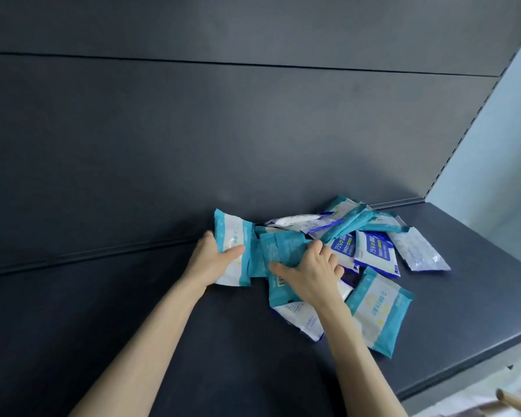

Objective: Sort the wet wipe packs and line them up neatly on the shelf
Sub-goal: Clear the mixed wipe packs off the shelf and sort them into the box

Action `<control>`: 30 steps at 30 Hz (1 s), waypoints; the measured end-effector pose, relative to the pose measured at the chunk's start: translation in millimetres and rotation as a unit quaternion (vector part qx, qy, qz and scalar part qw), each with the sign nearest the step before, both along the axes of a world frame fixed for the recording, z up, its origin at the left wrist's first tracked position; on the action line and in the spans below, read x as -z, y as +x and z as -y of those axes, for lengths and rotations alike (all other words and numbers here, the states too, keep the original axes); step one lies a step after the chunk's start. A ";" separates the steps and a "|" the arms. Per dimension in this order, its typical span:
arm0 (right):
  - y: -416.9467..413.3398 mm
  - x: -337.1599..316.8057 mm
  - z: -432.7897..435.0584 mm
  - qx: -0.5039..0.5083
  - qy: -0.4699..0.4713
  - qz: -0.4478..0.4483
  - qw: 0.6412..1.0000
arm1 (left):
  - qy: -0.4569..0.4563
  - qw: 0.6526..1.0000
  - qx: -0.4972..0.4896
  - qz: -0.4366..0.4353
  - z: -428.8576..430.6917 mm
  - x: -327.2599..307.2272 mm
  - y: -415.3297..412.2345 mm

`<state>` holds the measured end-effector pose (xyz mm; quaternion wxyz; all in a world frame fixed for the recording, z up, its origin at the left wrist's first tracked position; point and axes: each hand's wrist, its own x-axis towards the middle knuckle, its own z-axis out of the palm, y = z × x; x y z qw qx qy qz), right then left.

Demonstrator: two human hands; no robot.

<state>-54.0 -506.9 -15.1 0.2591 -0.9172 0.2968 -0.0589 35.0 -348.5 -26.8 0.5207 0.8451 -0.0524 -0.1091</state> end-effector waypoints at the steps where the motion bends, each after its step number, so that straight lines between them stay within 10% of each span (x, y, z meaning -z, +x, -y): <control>1: 1.9 0.5 -1.1 -0.001 0.012 0.007 1.000 | -0.018 1.000 -0.019 -0.010 1.8 -2.7 0.6; 8: 5.1 1.0 -3.5 -0.024 -0.011 0.072 0.997 | -0.134 0.985 0.033 -0.104 -13.1 -13.4 -5.2; 22: -70.8 -27.1 -19.9 0.001 0.491 0.307 0.815 | -0.350 0.929 -0.106 -0.053 -58.4 -49.2 -111.2; 30: -172.6 -28.8 -35.1 -0.045 0.549 0.285 0.785 | -0.382 0.913 0.065 -0.128 -44.6 -53.6 -202.5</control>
